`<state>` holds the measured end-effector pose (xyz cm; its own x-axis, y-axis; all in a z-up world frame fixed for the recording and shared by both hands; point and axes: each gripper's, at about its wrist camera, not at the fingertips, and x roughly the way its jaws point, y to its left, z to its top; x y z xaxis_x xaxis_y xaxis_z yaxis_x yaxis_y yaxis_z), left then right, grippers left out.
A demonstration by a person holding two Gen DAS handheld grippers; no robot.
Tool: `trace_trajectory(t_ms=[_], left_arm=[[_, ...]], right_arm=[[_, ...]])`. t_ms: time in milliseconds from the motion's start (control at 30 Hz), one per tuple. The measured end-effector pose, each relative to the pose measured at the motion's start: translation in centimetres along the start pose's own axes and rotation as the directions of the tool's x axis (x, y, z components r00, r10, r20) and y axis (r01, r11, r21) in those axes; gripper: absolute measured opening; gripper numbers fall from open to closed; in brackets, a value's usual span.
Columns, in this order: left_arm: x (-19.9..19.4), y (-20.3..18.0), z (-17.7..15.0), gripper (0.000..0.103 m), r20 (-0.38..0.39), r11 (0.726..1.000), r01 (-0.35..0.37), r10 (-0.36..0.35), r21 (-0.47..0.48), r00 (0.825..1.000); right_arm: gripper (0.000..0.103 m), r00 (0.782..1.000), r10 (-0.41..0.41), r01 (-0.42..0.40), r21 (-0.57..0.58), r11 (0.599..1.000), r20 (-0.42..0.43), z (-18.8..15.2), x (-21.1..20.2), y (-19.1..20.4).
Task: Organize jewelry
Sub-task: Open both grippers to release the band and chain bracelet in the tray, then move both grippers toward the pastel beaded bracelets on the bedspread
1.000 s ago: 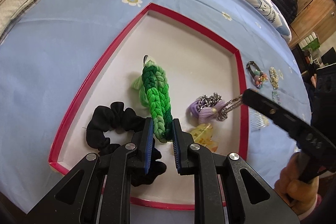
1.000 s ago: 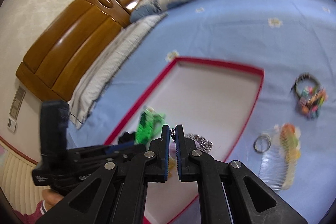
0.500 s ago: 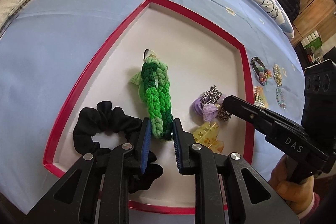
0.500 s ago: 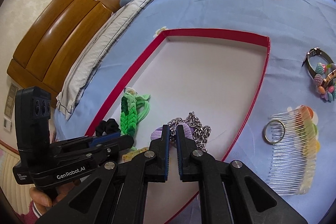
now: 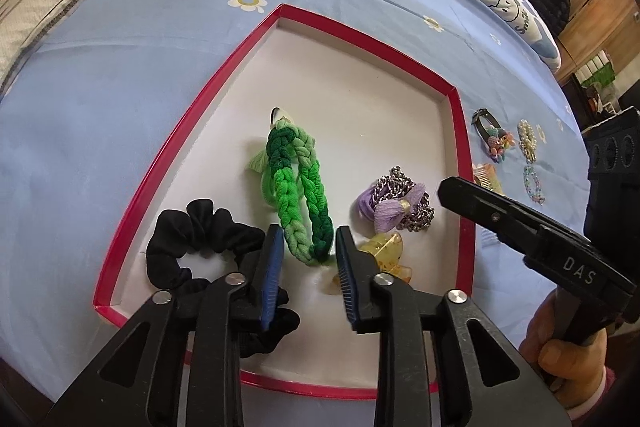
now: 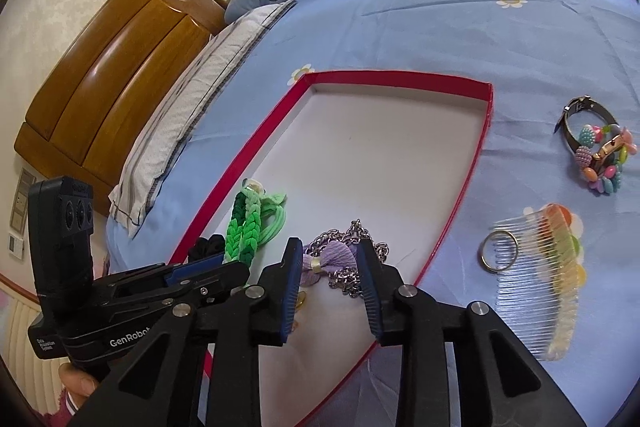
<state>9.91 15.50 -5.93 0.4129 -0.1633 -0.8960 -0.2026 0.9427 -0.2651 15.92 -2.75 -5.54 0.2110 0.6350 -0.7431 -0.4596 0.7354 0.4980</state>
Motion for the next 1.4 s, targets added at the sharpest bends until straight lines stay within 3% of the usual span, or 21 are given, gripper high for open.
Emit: trace_trajectory(t_ms=[167,533,1000,1400], left_arm=[[-0.6,0.0,-0.1,0.039,0.009,1.0,-0.011,0.011,-0.005,1.0],[-2.8,-2.3,0.3,0.039,0.054,1.0,0.016,-0.017,0.023,0.998],[-2.4,-9.4,1.2,0.04,0.042,0.989,0.071,-0.077,0.127,0.996],[-0.2,-15.2,2.2,0.04,0.008,0.971,0.088,-0.093,0.224,0.996]], right_arm=[[0.031,1.0,0.003,-0.003,0.006,1.0,0.015,0.0,-0.9,0.0],[0.036,0.994,0.0,-0.004,0.042,0.999,0.107,-0.7,-6.1,-1.5],[0.041,0.968,-0.164,0.125,0.201,0.972,0.191,-3.6,-13.5,-10.0],[0.041,0.943,-0.25,0.176,0.306,0.936,0.221,-4.4,-16.8,-16.2]])
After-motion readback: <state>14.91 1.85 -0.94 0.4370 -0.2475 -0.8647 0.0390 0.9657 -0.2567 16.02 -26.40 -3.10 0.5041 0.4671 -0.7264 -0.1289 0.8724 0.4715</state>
